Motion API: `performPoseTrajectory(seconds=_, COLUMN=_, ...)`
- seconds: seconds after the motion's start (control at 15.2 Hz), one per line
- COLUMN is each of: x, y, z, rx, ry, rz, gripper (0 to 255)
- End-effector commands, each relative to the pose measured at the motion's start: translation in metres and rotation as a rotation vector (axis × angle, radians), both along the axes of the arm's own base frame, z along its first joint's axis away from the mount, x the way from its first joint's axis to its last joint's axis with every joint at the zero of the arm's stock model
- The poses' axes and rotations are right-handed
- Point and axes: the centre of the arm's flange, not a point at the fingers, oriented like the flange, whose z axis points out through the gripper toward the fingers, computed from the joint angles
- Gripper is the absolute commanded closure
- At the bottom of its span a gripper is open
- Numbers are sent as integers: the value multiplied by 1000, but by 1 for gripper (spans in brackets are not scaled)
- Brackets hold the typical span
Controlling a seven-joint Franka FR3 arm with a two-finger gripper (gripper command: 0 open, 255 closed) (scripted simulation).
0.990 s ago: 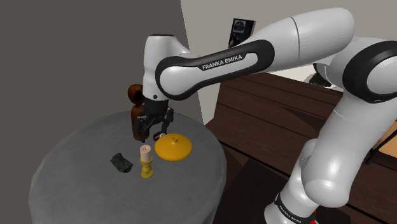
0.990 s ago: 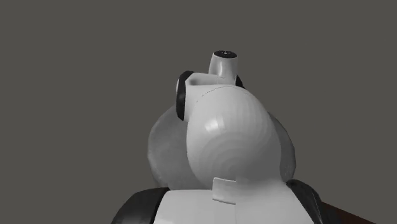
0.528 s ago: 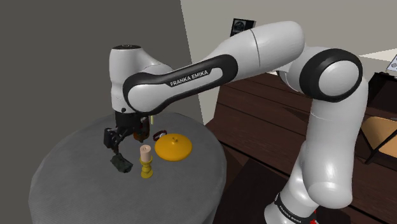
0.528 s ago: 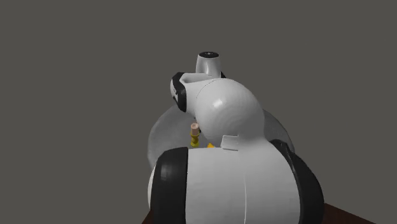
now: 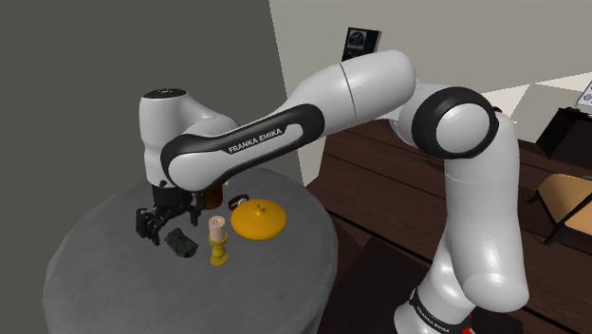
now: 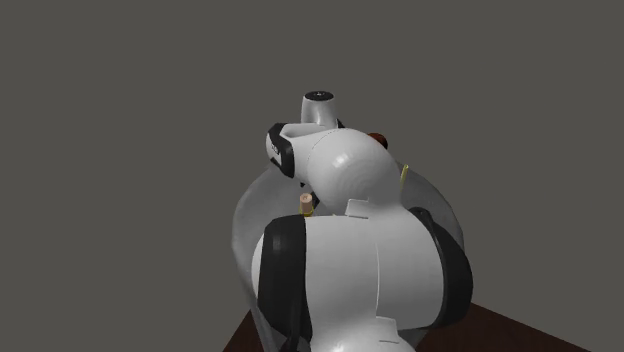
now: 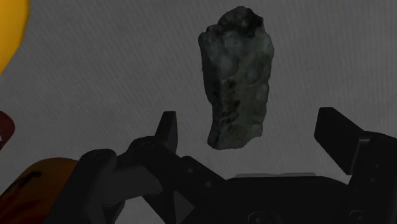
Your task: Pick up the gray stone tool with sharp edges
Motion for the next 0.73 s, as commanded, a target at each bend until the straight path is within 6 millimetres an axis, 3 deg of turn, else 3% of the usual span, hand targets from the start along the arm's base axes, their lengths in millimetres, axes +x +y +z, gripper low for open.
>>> performPoseTrajectory(seconds=0.0, x=0, y=-1, z=-11, rx=0, ry=0, rz=0, gripper=0)
performPoseTrajectory(seconds=0.2, x=0, y=-1, z=-19, rx=0, ry=0, rz=0, gripper=0)
performPoseTrajectory(seconds=0.26, x=1, y=-1, z=-19, rx=0, ry=0, rz=0, gripper=255)
performPoseTrajectory(seconds=0.66, x=1, y=-1, z=-18, rx=0, ry=0, rz=0, gripper=255)
